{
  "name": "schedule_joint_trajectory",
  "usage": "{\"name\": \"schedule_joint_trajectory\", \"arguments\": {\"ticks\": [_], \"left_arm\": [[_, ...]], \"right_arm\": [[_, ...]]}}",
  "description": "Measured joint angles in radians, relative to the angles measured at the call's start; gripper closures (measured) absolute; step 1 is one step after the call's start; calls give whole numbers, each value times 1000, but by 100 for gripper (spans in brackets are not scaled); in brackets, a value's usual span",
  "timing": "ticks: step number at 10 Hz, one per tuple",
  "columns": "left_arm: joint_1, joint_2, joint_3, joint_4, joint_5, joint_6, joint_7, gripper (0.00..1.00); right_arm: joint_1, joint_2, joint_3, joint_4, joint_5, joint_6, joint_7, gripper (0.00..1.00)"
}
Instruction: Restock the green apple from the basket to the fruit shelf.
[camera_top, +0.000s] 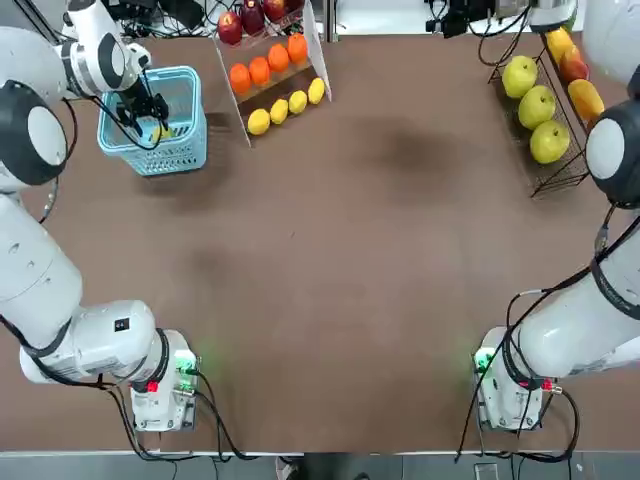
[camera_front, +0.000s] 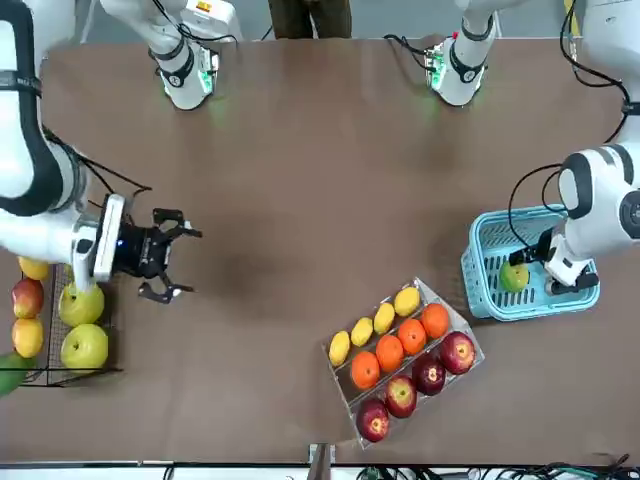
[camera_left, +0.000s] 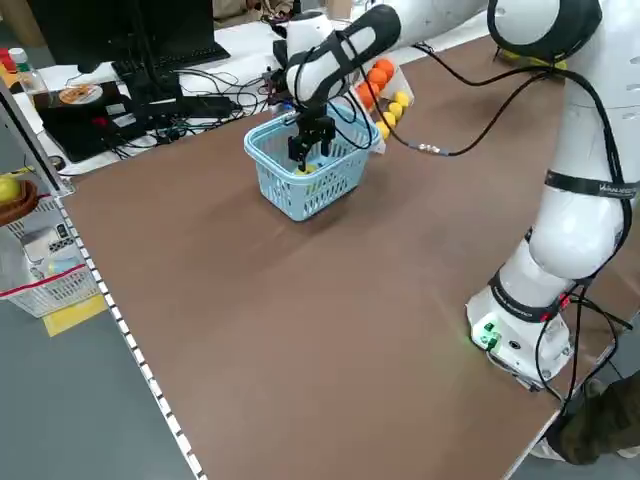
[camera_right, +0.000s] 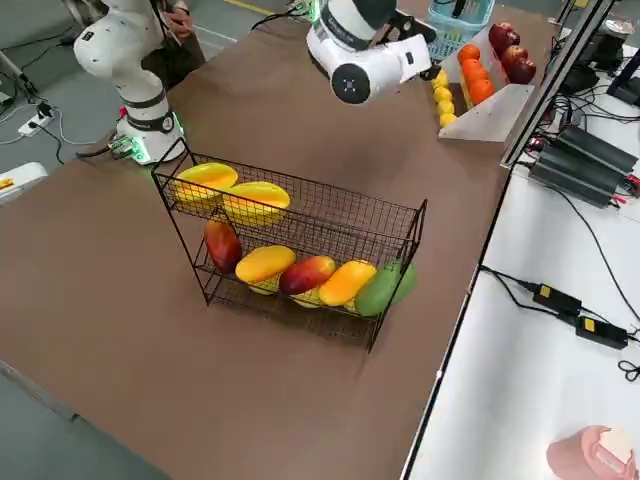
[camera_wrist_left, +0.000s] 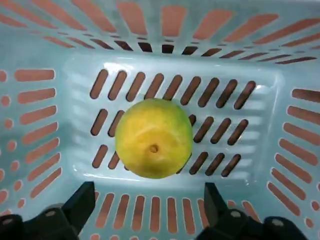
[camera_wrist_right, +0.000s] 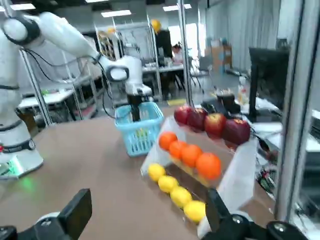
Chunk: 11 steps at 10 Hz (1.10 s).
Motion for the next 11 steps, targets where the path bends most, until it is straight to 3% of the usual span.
{"name": "schedule_joint_trajectory", "arguments": {"ticks": [4,7,11], "left_arm": [[2,46,2,-10,9,63,22,6],[2,62,2,-9,23,76,25,11],[1,71,0,-9,31,76,27,11]], "right_arm": [[-6,0,-3,-35,51,-154,-20,0],[15,4,4,-45,124,-171,-64,0],[110,65,7,-50,270,-171,-186,0]]}}
